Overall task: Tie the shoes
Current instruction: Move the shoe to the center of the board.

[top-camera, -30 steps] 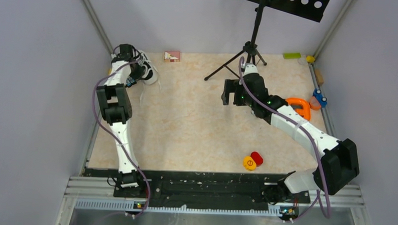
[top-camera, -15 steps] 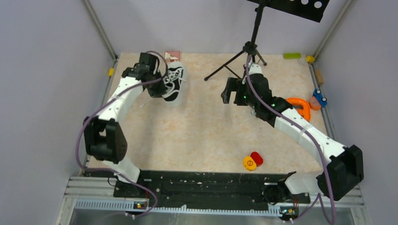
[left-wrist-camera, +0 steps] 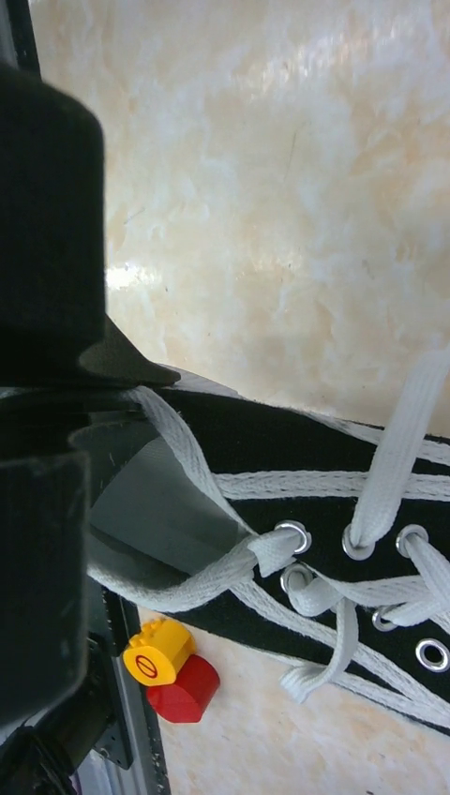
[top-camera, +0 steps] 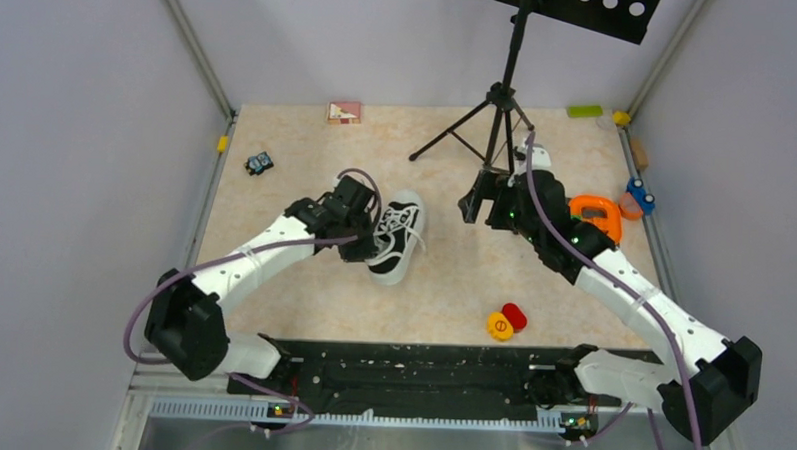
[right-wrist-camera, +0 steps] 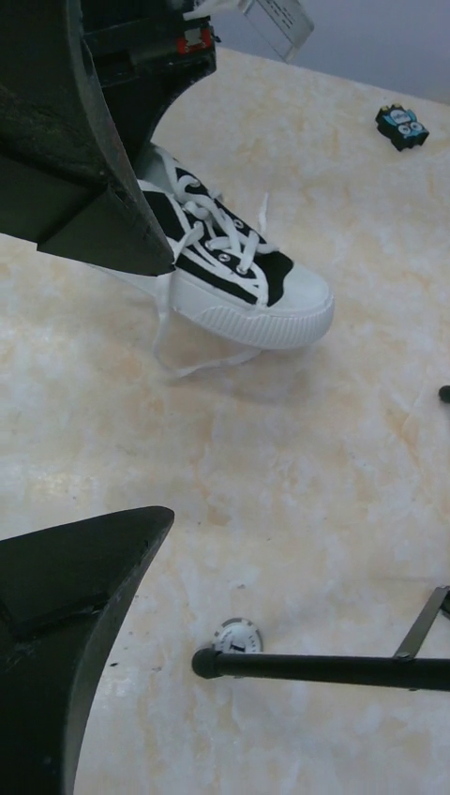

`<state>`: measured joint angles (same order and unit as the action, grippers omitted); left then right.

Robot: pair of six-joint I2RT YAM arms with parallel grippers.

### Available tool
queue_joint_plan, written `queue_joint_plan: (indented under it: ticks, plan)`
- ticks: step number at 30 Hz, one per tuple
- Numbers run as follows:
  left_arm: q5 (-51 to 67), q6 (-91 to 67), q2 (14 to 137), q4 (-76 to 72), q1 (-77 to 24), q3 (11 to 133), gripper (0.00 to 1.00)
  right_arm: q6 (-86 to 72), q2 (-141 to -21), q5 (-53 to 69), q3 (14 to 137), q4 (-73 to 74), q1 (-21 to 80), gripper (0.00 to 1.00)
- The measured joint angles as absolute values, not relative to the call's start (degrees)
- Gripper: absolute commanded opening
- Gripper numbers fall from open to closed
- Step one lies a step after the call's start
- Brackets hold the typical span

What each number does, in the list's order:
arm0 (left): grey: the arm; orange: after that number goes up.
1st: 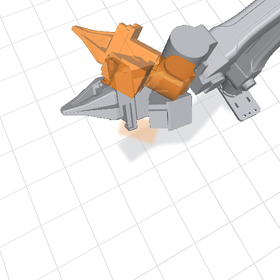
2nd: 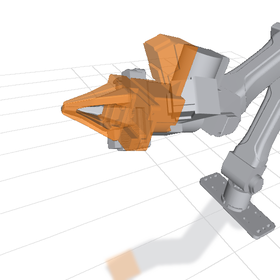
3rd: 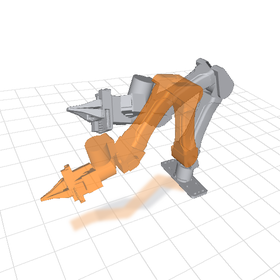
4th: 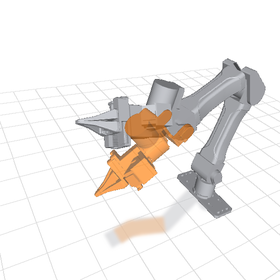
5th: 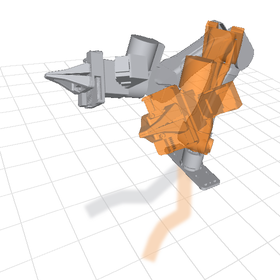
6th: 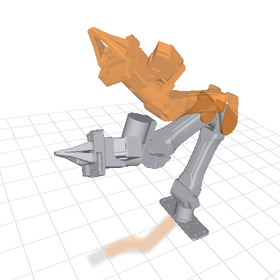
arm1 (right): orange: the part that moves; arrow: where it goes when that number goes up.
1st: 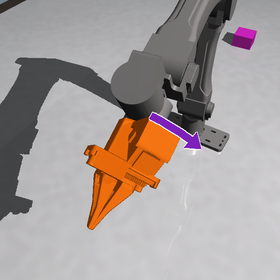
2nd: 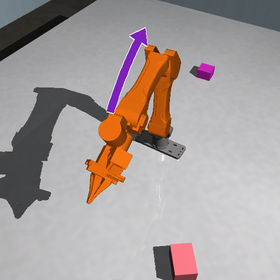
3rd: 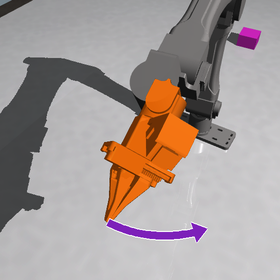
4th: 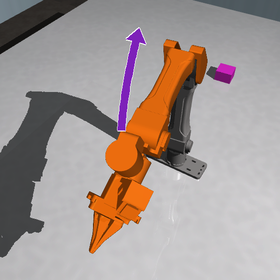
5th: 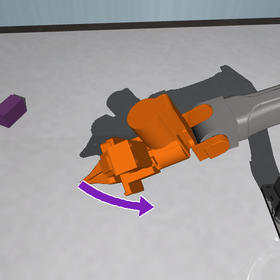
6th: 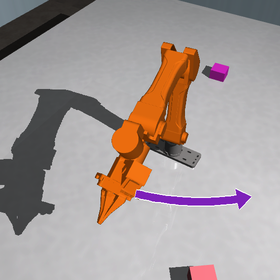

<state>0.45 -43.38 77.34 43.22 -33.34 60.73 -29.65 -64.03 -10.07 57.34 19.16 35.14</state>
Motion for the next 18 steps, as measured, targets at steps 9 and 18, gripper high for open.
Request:
queue_joint_plan:
  ticks: [9, 18]
  plan:
    - [1.1, -48.6, 84.0, 34.9, -37.3, 55.8, 0.23, -31.2, -53.6, -13.8, 51.7, 22.5, 35.2, 0.95]
    - [3.9, -48.9, 84.7, 35.1, -38.3, 57.2, 0.9, -32.2, -54.0, -14.3, 48.3, 23.4, 35.2, 0.95]
